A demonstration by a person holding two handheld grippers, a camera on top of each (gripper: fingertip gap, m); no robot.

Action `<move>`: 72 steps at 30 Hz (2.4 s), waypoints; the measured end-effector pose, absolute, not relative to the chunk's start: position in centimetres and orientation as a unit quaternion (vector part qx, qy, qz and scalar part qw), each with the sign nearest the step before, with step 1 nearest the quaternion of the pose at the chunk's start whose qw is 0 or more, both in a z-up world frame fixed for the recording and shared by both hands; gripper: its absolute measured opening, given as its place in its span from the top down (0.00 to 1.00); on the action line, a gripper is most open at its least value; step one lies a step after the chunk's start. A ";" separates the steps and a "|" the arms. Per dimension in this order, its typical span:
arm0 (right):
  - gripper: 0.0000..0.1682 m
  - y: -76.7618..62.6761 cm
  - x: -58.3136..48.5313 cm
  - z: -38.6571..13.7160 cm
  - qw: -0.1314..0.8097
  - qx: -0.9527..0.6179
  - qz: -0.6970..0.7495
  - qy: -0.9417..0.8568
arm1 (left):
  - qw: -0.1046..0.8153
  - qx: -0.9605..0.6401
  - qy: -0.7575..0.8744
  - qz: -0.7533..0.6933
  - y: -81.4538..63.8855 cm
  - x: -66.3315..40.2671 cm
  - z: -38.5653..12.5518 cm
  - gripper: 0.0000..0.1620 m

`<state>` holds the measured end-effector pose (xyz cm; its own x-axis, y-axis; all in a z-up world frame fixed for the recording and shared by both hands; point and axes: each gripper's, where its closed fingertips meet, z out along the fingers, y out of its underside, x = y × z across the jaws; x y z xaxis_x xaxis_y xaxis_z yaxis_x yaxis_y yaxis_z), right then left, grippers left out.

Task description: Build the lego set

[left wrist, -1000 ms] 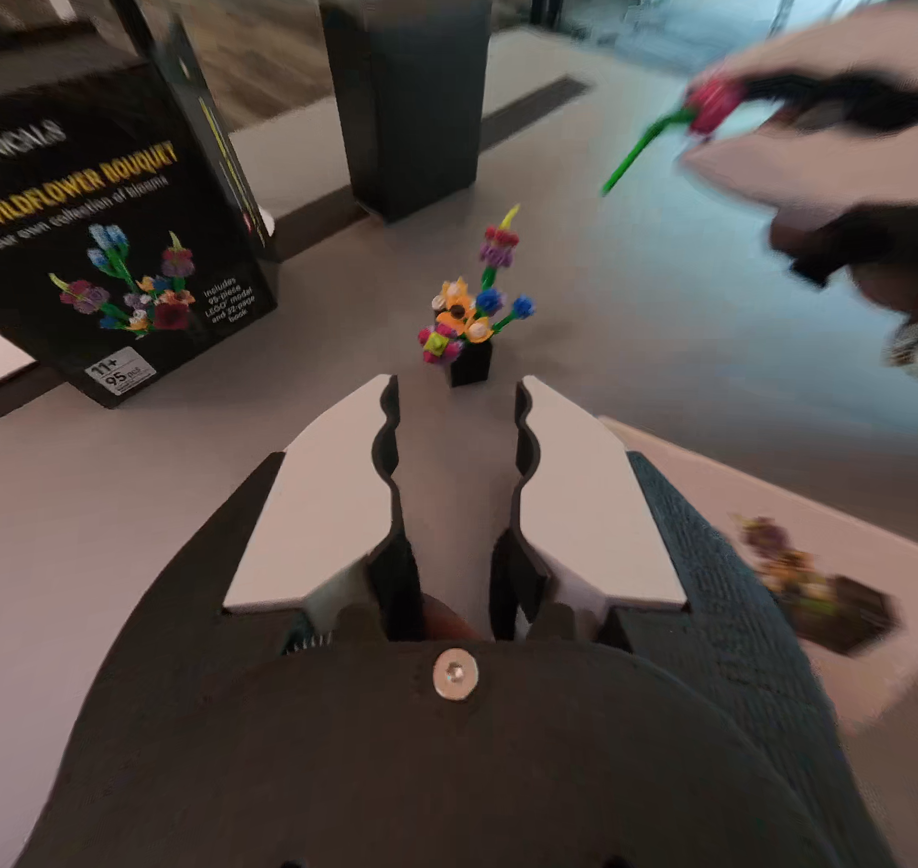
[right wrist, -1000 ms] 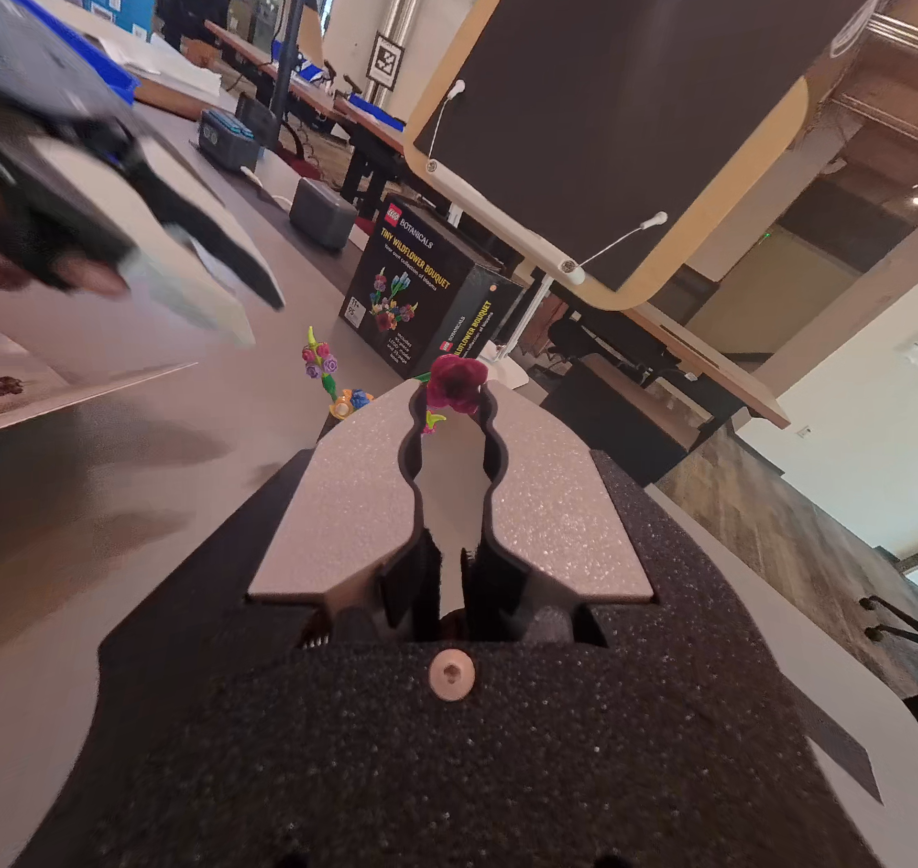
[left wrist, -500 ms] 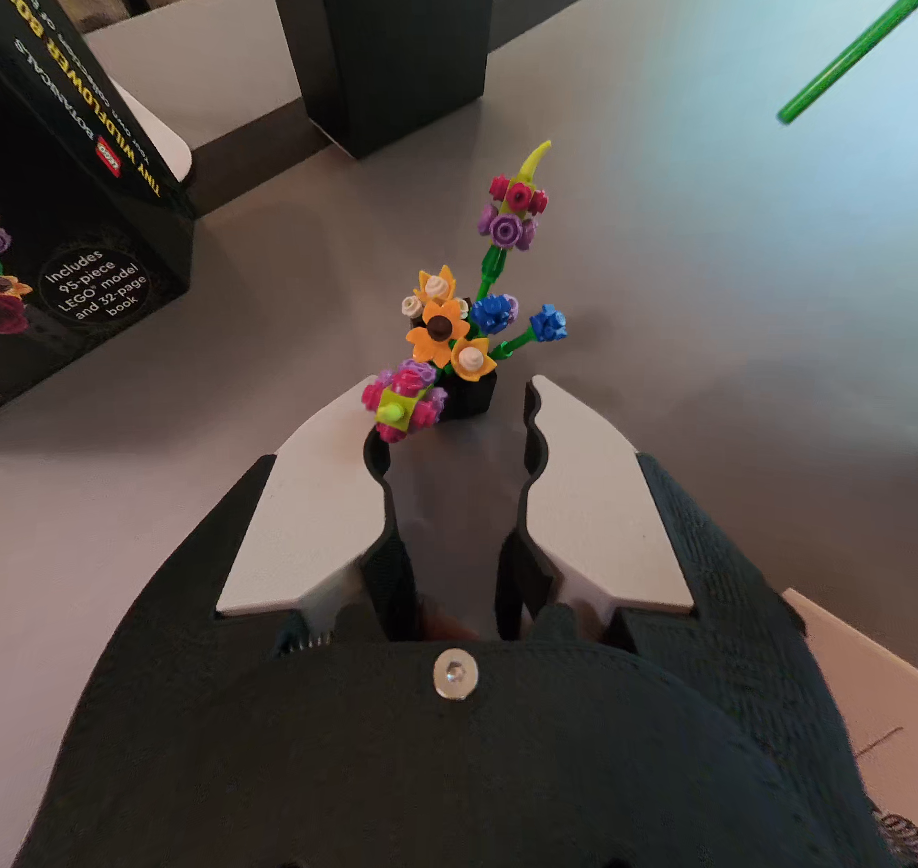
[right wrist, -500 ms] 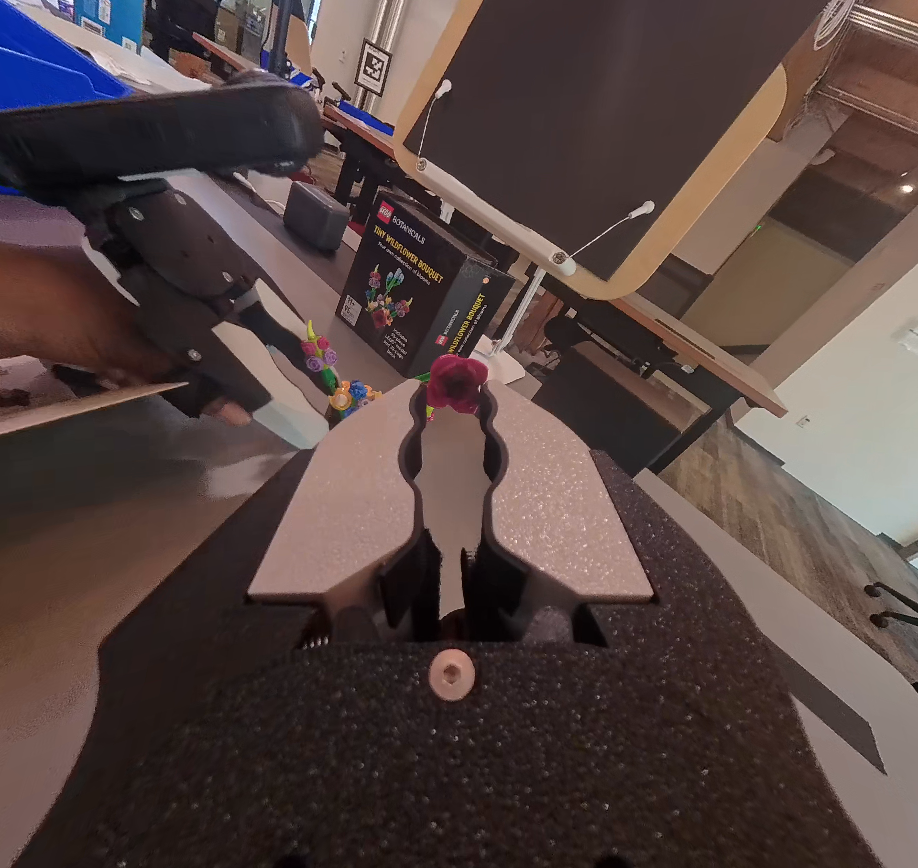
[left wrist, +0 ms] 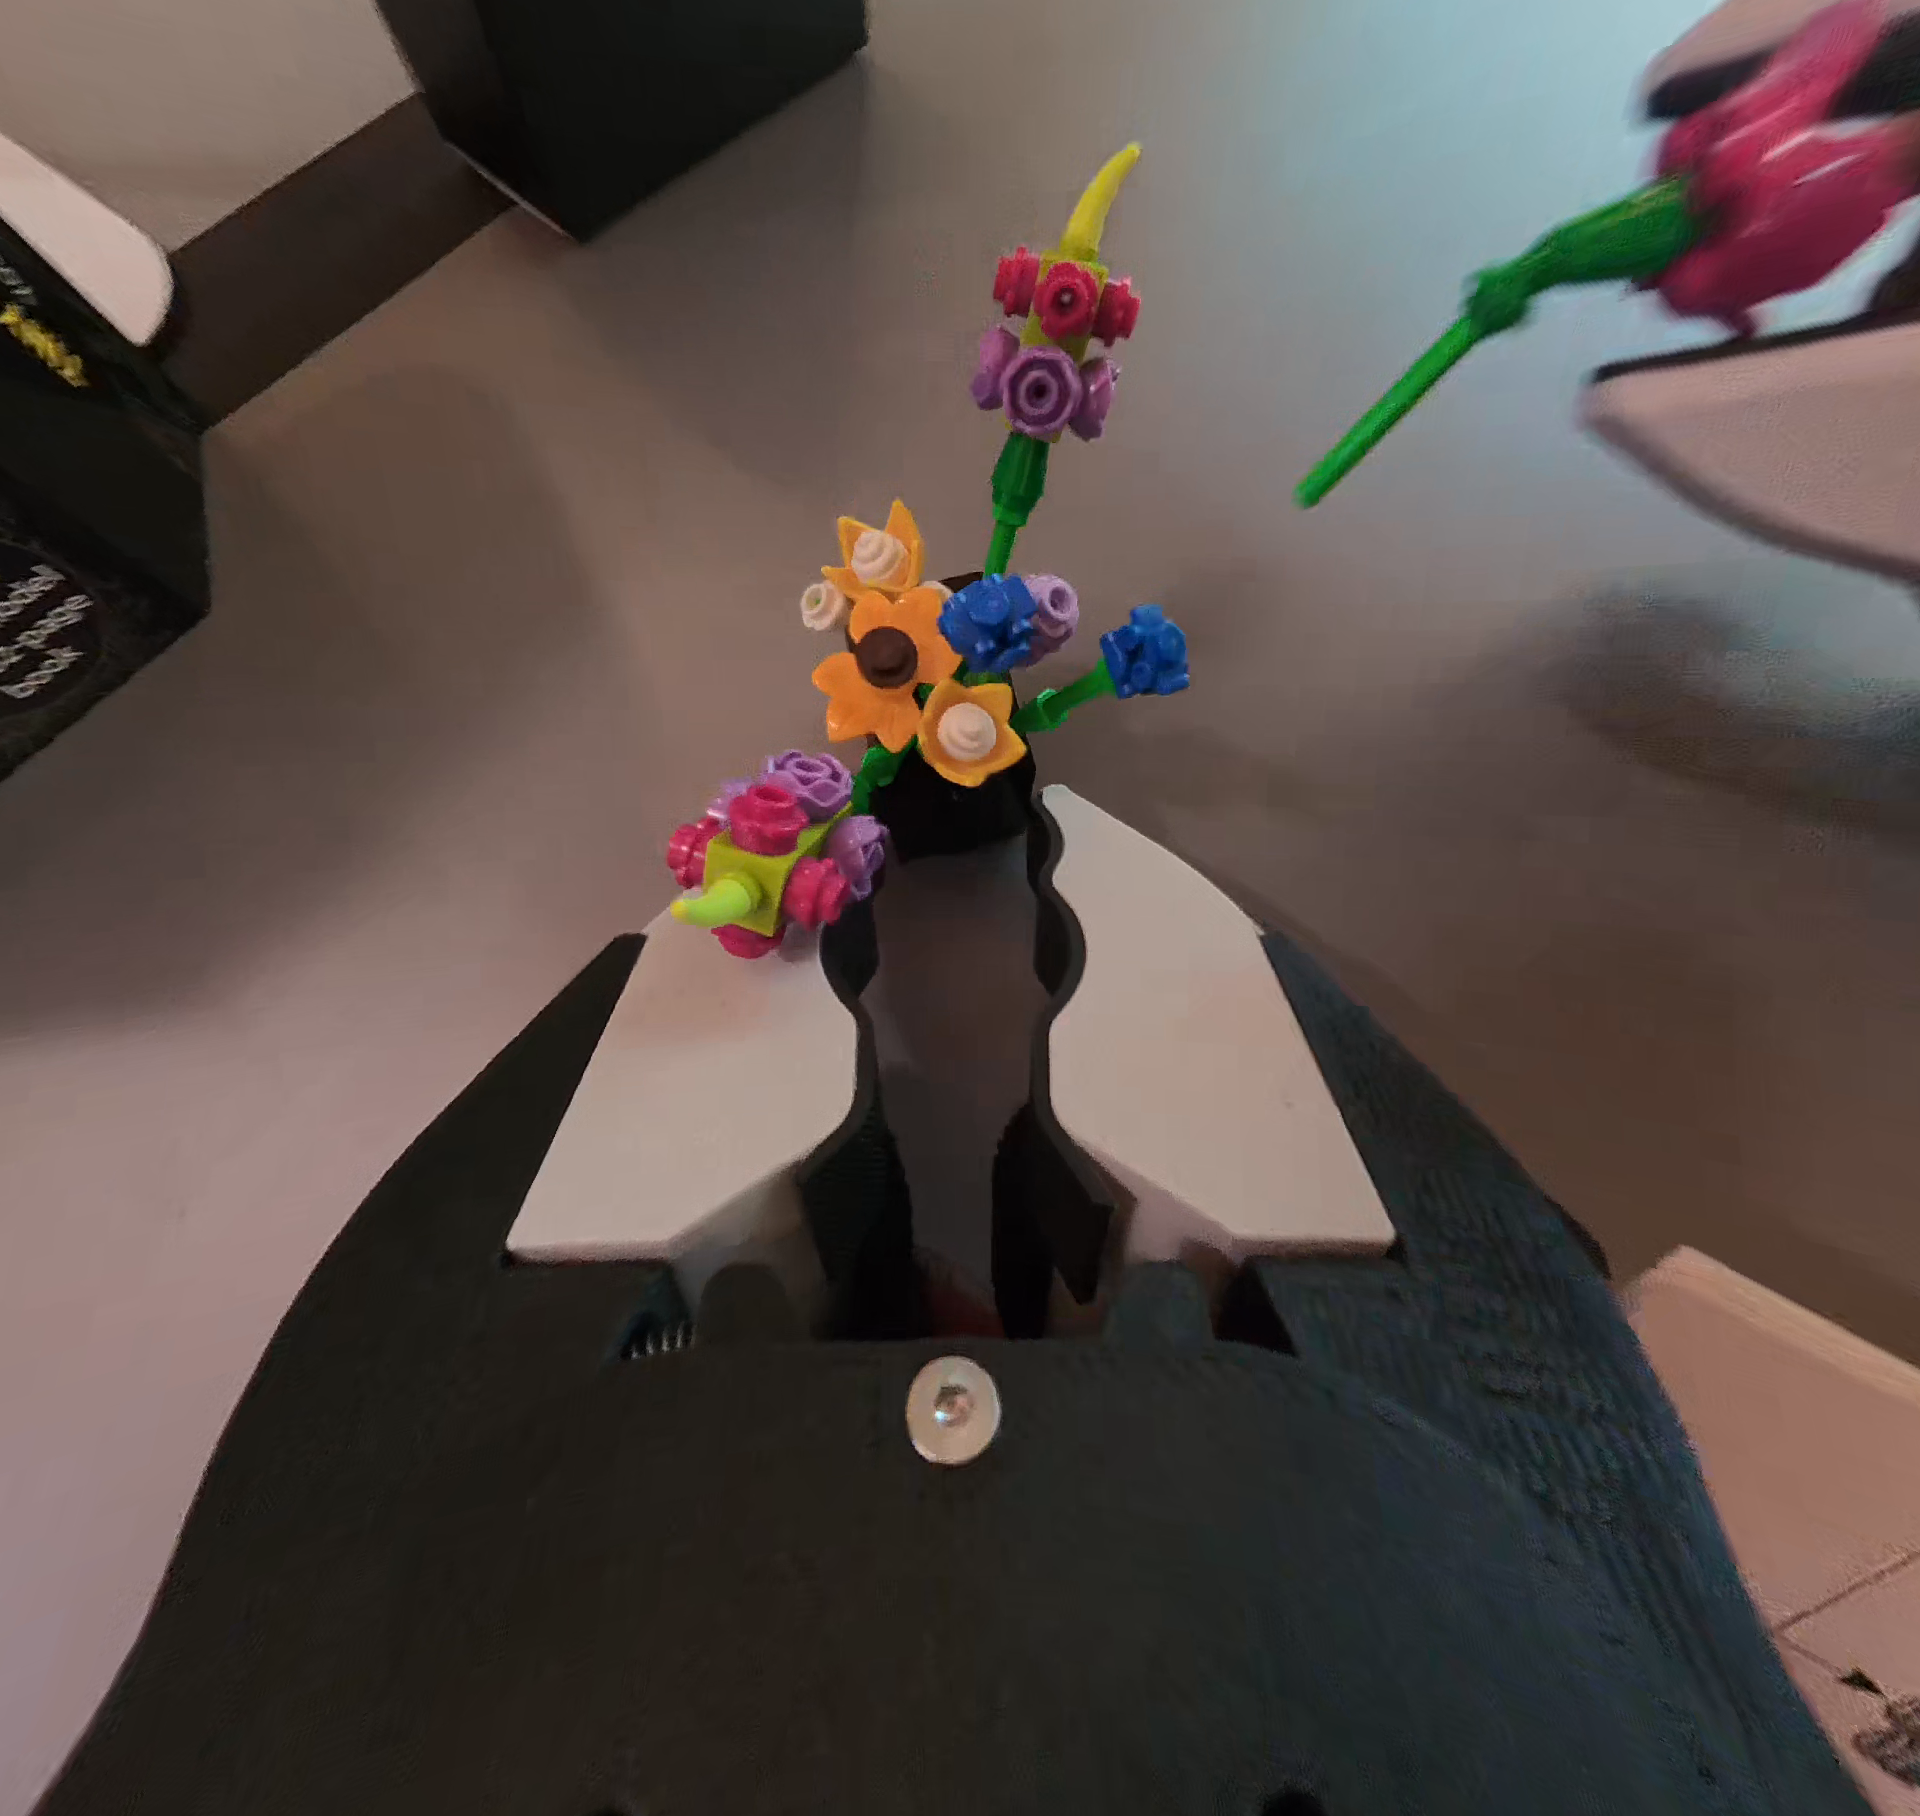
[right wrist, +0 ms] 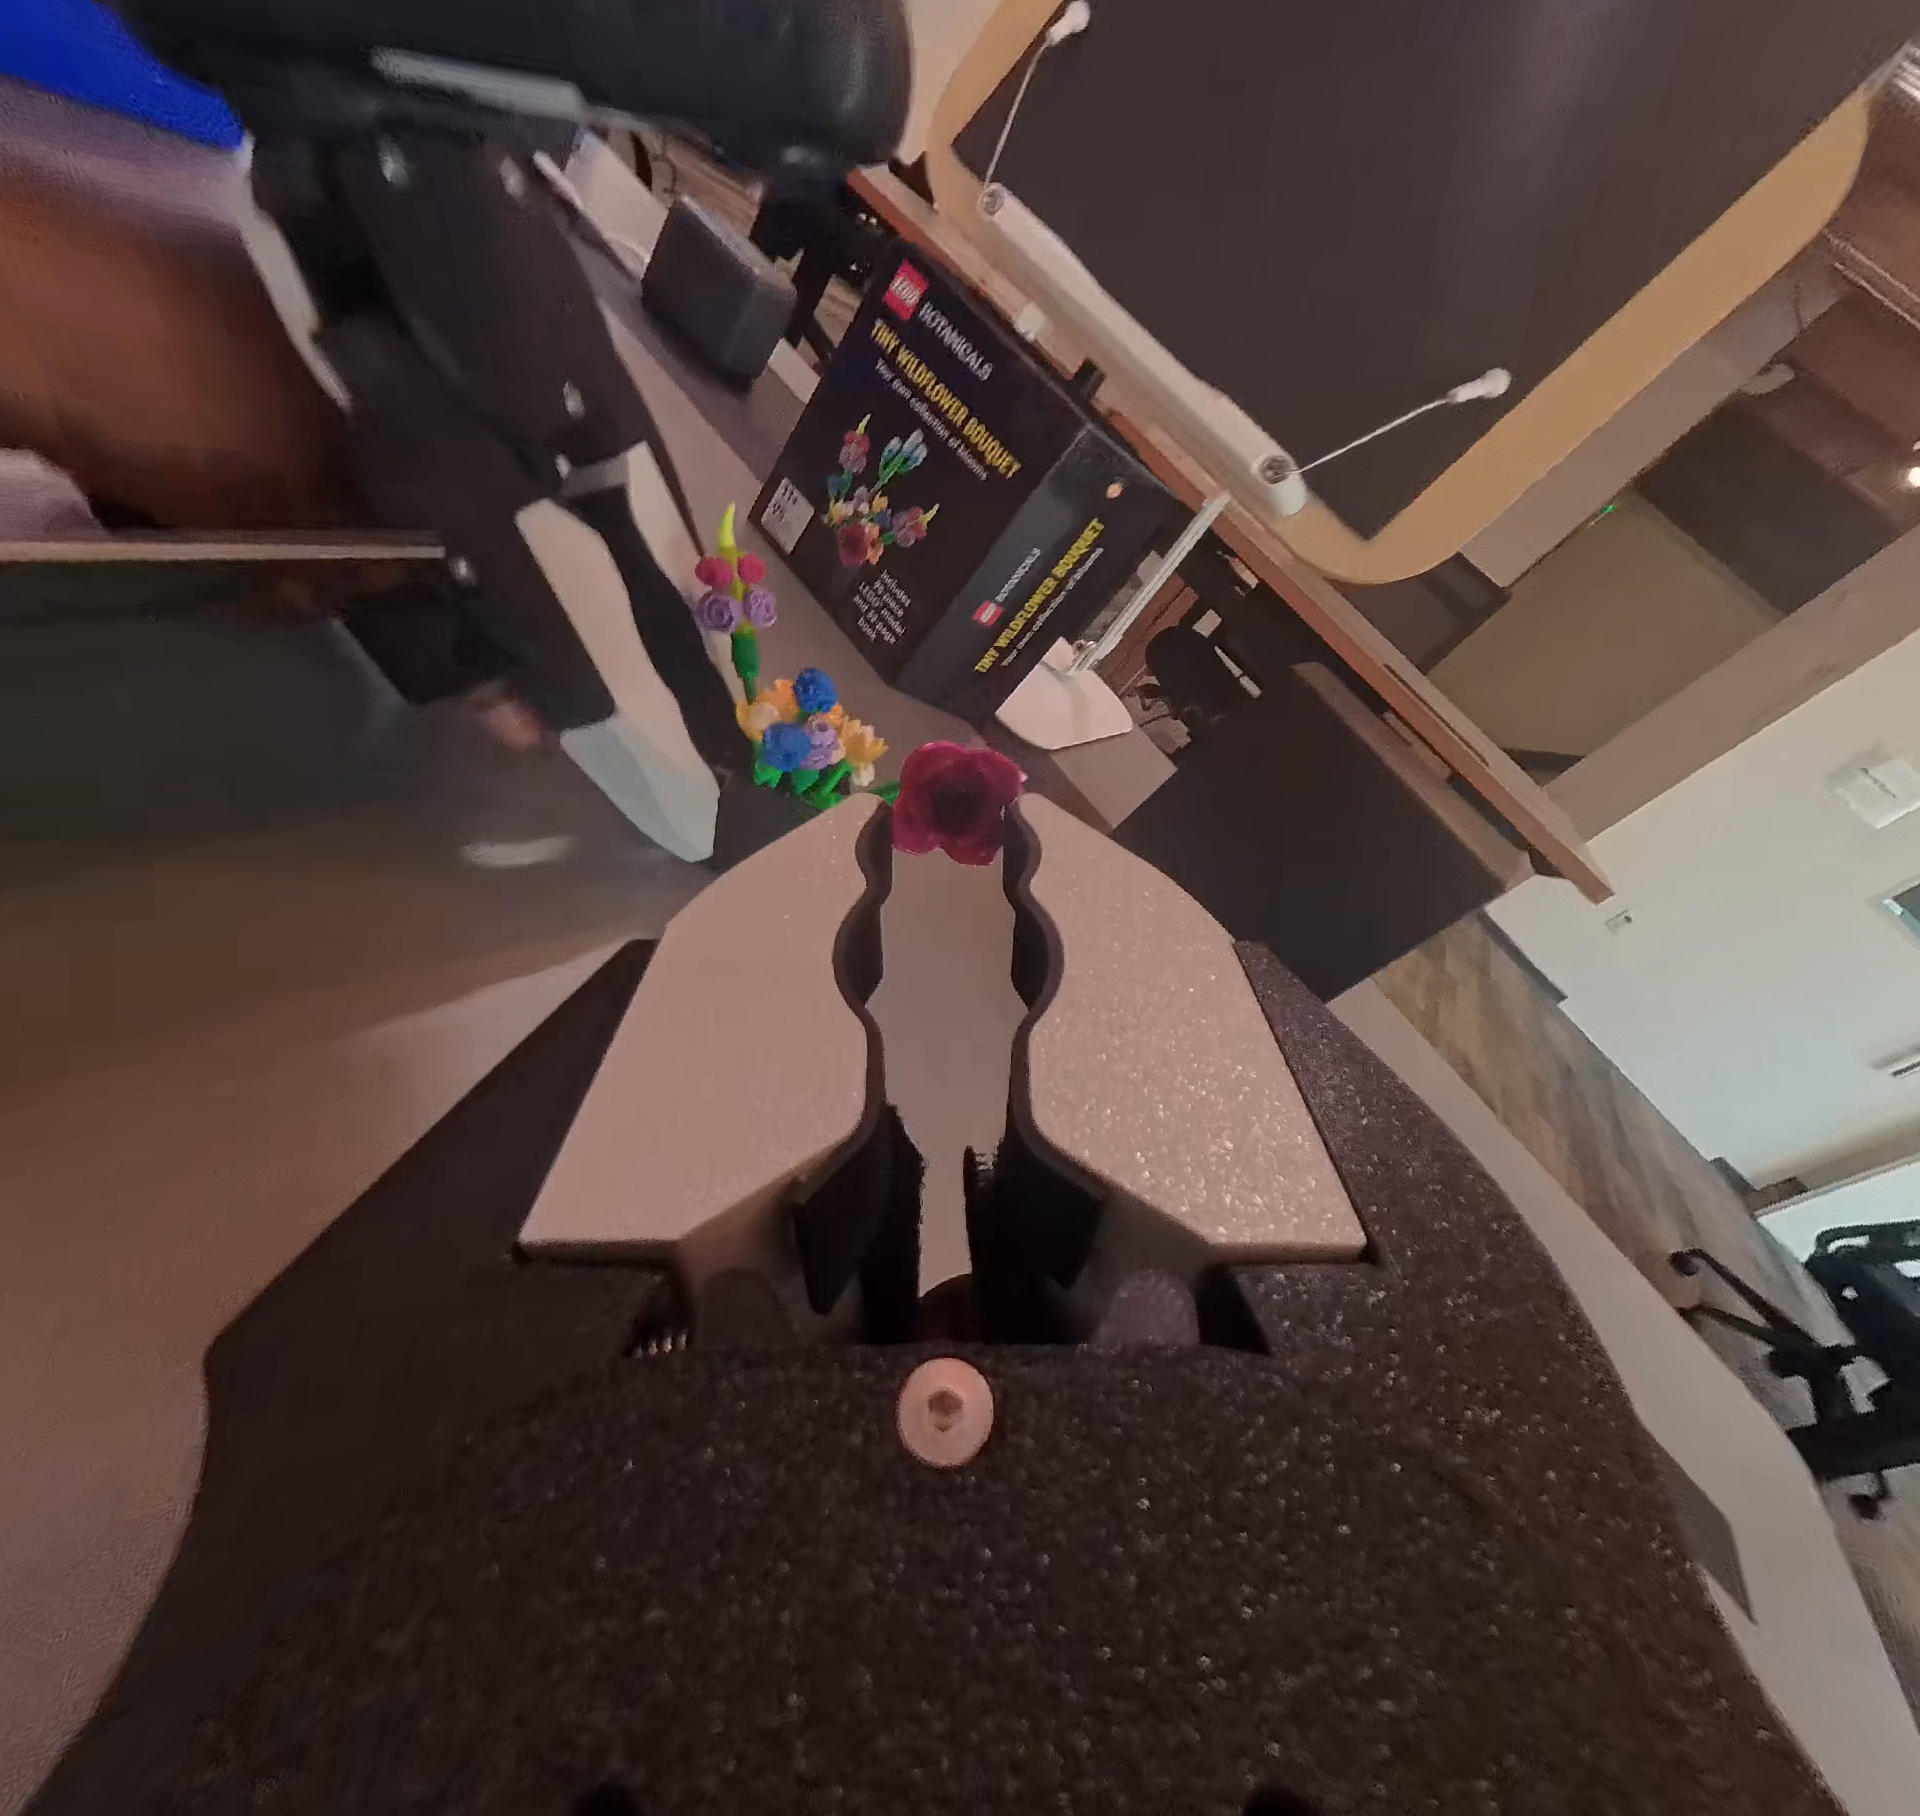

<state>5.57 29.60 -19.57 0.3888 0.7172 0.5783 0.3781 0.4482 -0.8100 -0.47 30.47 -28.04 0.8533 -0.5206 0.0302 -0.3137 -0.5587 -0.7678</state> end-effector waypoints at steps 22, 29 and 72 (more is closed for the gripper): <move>0.88 30.0 3.2 -21.5 0.654 -0.476 0.066 -0.585 | 0.407 -0.860 0.286 -0.117 29.5 -0.3 -28.1 0.83; 0.88 26.2 3.9 -20.1 0.658 -0.469 0.094 -0.581 | 0.410 -0.865 0.270 -0.107 29.6 -0.5 -28.1 0.84; 0.88 28.9 0.4 -23.1 0.522 -0.525 -0.107 -0.664 | 0.413 -0.872 0.244 -0.093 29.7 -1.0 -28.1 0.84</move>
